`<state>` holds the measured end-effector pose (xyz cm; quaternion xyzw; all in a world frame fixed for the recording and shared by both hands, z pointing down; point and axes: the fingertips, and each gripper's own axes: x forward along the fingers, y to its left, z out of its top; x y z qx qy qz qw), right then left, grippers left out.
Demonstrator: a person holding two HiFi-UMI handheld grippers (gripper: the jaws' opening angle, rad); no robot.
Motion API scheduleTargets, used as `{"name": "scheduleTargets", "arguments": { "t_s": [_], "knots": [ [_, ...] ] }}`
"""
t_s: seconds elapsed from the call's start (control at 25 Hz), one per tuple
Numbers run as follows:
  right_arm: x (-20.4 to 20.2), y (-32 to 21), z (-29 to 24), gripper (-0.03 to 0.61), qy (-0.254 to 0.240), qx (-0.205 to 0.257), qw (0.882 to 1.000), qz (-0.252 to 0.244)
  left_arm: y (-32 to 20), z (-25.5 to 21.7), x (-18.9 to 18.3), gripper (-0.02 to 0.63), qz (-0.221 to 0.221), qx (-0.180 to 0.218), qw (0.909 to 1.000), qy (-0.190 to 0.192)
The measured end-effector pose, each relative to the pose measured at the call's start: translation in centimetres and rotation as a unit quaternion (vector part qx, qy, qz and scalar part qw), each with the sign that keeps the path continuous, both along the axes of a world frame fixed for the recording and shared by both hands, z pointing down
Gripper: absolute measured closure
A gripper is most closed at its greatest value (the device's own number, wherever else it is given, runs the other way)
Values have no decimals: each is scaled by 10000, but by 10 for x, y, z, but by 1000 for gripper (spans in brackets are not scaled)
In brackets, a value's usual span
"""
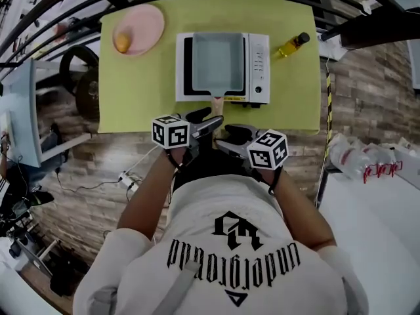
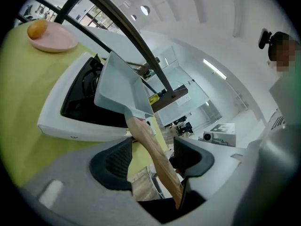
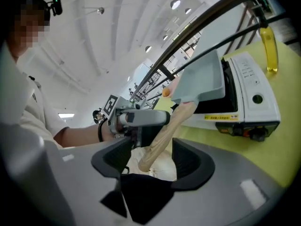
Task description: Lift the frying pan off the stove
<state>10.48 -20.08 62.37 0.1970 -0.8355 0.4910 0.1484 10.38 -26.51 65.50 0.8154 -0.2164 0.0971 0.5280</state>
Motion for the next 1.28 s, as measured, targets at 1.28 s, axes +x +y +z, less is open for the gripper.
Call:
{"name": "scheduleTargets", "arguments": {
  "t_s": [1.28],
  "knots": [
    [-40, 3, 28, 445, -1693, -1579, 9720, -410, -3, 11, 33, 446, 934, -1151, 9719, 1828]
  ]
}}
